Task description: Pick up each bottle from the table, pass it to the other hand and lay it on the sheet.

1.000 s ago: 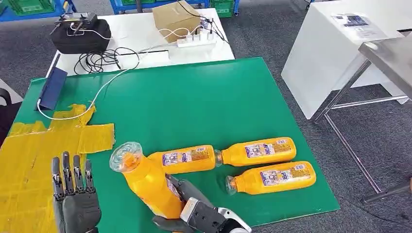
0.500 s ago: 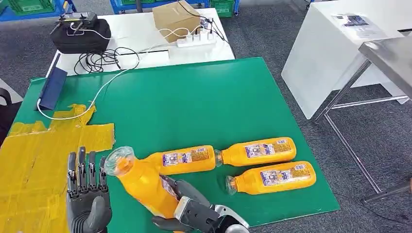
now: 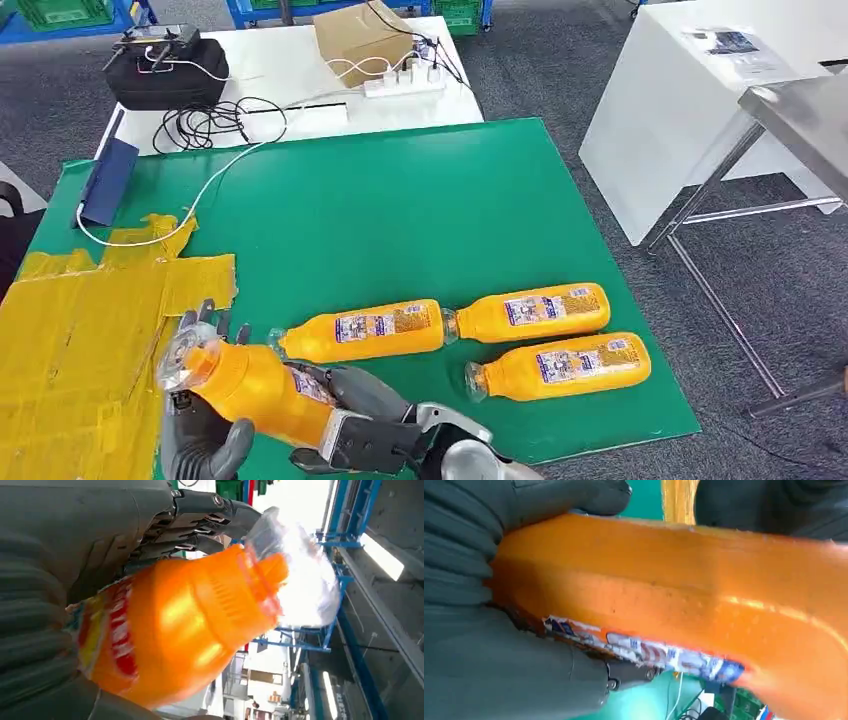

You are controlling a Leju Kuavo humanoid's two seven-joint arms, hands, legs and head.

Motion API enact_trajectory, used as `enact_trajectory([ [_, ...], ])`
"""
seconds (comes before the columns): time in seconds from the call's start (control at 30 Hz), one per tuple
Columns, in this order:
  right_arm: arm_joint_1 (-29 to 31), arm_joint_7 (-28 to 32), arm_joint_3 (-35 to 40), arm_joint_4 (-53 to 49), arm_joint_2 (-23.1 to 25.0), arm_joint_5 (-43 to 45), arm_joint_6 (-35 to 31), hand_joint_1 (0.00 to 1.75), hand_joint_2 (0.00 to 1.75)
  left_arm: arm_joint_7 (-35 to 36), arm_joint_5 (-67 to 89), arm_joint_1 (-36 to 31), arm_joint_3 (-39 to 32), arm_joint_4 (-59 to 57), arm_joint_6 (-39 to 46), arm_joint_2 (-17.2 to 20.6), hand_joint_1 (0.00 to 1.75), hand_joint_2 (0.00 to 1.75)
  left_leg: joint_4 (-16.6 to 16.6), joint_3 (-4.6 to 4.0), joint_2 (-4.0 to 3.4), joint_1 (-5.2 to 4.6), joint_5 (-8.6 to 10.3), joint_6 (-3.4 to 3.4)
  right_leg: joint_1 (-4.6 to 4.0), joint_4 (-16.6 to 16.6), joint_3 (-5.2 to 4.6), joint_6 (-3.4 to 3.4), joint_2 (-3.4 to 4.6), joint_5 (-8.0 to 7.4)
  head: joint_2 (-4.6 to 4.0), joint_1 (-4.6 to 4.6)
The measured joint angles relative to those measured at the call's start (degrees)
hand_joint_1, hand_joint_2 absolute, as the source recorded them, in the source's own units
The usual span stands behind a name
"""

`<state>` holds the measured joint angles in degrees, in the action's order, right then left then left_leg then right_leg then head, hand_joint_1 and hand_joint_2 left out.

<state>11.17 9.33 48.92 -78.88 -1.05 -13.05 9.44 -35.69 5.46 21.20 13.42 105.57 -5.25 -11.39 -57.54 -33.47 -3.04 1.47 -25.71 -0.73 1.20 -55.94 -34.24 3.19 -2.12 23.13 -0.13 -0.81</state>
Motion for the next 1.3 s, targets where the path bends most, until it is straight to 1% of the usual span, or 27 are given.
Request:
enact_trajectory([
  [0.27,2.05,-0.41,2.09,1.42,-0.15,-0.15,0.50,1.75,1.75,0.07,0.59,-0.50,0.17,-0.48,0.00,0.98,0.00,1.75,0.00,0.00,0.00,0.00,0.00,0.00,0.00,0.00,0.00,0.00,0.00,0.00,0.00,0.00],
  [0.3,2.35,-0.44,2.43,1.75,-0.17,-0.13,0.50,1.75,1.75,0.07,0.61,-0.57,0.20,-0.55,0.00,1.05,1.75,1.75,0.00,0.00,0.00,0.00,0.00,0.00,0.00,0.00,-0.01,0.00,0.00,0.00,0.00,-0.02],
  [0.73,4.69,-0.65,5.63,5.61,-0.77,-0.63,0.15,1.75,1.75,-0.11,-0.63,-0.81,0.24,-2.10,-0.57,1.79,1.75,1.75,0.00,0.00,-0.01,0.00,0.00,0.00,0.00,0.00,-0.02,0.00,0.00,0.00,0.00,0.00],
  [0.97,8.89,-1.50,9.02,10.18,-1.16,-2.20,2.20,1.75,1.75,0.46,-0.26,-0.92,0.09,-3.87,-0.39,2.10,1.75,1.75,-0.01,0.02,-0.03,0.00,0.02,-0.01,0.00,0.00,-0.04,0.00,0.01,-0.01,0.00,-0.02],
  [1.07,10.68,-2.80,10.44,11.56,-1.24,-2.38,3.36,1.75,1.75,1.49,0.26,-1.12,0.06,-4.13,0.11,2.43,1.75,1.75,-0.01,0.02,-0.07,0.00,0.02,-0.01,0.00,0.00,-0.07,0.01,0.03,-0.01,0.00,0.02],
  [1.1,11.14,-2.84,10.73,11.85,-1.38,-2.38,3.54,1.75,1.75,1.51,0.46,-1.21,0.07,-4.33,0.18,2.51,0.59,1.75,-0.01,0.02,-0.06,0.00,0.02,-0.01,0.00,0.00,-0.06,0.01,0.02,-0.01,0.00,0.02],
  [1.13,11.61,-2.73,11.26,12.37,-1.57,-2.38,3.65,1.75,1.75,1.51,0.63,-1.22,0.09,-4.66,0.20,2.67,0.24,1.75,-0.01,0.02,-0.06,0.00,0.02,-0.01,0.00,0.00,-0.08,0.01,0.02,-0.01,0.00,0.00],
  [1.3,12.64,-3.28,12.60,13.42,-1.92,-2.34,3.97,1.75,1.75,2.14,1.94,-1.48,0.26,-5.20,1.18,2.95,0.24,1.75,-0.02,0.01,-0.08,0.00,0.02,-0.01,0.00,0.00,-0.09,0.01,0.03,-0.01,0.00,0.00],
])
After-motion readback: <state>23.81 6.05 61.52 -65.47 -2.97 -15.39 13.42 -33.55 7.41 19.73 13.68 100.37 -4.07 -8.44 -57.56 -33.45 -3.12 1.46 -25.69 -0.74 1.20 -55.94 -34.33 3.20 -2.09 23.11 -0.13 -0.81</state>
